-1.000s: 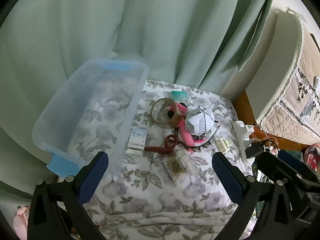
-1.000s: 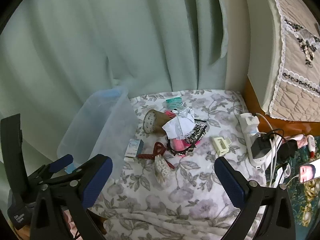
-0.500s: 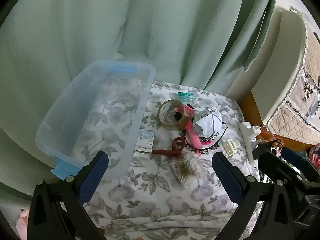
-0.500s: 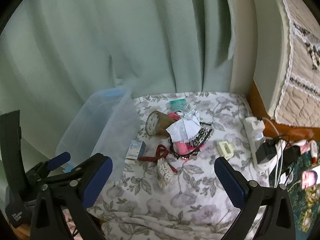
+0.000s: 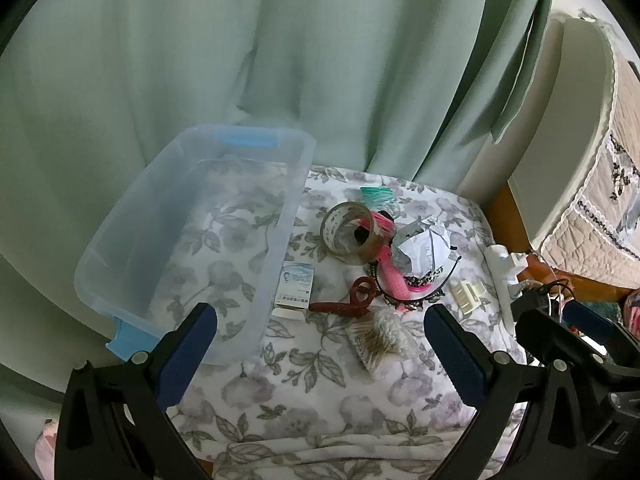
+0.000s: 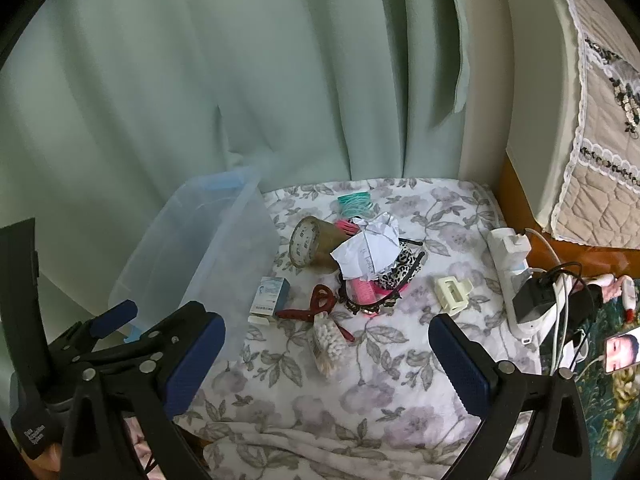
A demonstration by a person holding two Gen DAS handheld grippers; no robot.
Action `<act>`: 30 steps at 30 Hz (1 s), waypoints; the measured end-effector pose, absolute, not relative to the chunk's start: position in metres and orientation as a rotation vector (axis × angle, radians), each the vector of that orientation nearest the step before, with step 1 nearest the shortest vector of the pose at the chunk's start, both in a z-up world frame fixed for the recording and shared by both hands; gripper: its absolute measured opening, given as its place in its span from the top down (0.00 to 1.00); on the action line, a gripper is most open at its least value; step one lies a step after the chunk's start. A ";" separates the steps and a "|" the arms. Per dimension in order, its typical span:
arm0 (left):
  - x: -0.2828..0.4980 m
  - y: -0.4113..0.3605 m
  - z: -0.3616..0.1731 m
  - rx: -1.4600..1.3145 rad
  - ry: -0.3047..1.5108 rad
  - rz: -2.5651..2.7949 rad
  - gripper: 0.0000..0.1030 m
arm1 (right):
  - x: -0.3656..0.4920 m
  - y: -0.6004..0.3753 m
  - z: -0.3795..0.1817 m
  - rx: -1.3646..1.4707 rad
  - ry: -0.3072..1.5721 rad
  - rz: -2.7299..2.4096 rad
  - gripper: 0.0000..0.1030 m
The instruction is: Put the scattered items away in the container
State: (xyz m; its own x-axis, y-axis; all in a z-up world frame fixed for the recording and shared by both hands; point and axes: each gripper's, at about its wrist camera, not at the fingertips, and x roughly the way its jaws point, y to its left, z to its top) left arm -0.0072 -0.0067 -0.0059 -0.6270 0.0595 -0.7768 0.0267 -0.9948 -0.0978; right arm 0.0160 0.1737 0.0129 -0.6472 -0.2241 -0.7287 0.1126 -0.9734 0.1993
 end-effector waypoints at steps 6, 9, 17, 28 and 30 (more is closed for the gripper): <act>-0.005 -0.007 -0.006 -1.344 -0.162 2.833 0.00 | 0.020 0.173 0.018 1.211 -0.191 -2.689 0.00; -0.005 -0.007 -0.006 -1.341 -0.170 2.827 0.00 | 0.018 0.175 0.017 1.211 -0.190 -2.692 0.00; -0.003 -0.005 -0.003 -1.308 -0.148 2.835 0.00 | 0.012 0.178 0.016 1.208 -0.191 -2.689 0.00; -0.005 -0.006 -0.009 -1.356 -0.178 2.810 0.00 | 0.010 0.178 0.014 1.208 -0.176 -2.702 0.00; -0.005 -0.005 -0.010 -1.362 -0.177 2.809 0.00 | 0.010 0.178 0.014 1.208 -0.171 -2.704 0.00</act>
State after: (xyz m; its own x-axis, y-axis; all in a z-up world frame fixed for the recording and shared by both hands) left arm -0.0050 -0.0054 -0.0104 -0.6203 0.0627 -0.7819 0.0359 -0.9935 -0.1081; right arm 0.0101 0.1778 0.0137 -0.6558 -0.2055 -0.7265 0.1121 -0.9781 0.1755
